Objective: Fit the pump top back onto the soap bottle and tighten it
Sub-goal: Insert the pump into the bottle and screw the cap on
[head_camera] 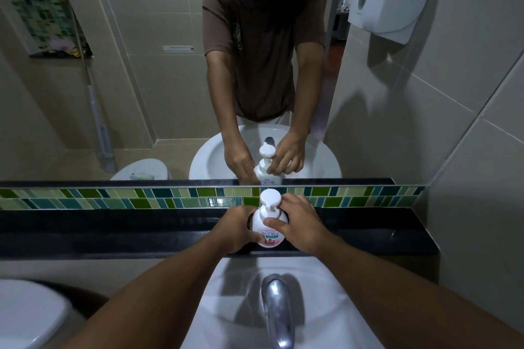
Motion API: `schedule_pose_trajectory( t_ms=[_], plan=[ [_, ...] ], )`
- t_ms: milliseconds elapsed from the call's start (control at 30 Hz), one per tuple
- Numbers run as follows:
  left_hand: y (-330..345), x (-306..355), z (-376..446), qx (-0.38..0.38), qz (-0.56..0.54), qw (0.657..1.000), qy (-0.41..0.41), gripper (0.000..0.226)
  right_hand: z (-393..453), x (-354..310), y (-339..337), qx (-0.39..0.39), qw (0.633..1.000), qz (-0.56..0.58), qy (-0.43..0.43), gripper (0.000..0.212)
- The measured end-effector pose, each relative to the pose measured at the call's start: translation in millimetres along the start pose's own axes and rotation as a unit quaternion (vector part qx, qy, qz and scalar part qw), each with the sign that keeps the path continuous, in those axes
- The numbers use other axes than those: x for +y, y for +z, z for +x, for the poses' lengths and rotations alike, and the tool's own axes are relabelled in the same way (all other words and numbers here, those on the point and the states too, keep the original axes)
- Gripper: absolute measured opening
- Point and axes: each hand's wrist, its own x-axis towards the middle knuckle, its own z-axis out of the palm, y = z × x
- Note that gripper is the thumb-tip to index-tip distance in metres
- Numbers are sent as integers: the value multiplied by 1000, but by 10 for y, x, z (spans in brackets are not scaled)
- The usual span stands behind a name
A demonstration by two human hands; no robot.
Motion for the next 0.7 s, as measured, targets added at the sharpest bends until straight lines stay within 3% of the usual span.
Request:
schedule_pose_trajectory(
  t_ms=[200,433,700],
  plan=[
    [17,7,5,8,27,1000,12,47,-37,-64,173,61,997,14,38,50],
    [35,43,6,16,32,999,4,48,-36,-179,278,66,991,-29,111,51],
    [18,54,-10,8,22,1000,-9,47,-60,-218,222,73,988,3,138,50]
  ],
)
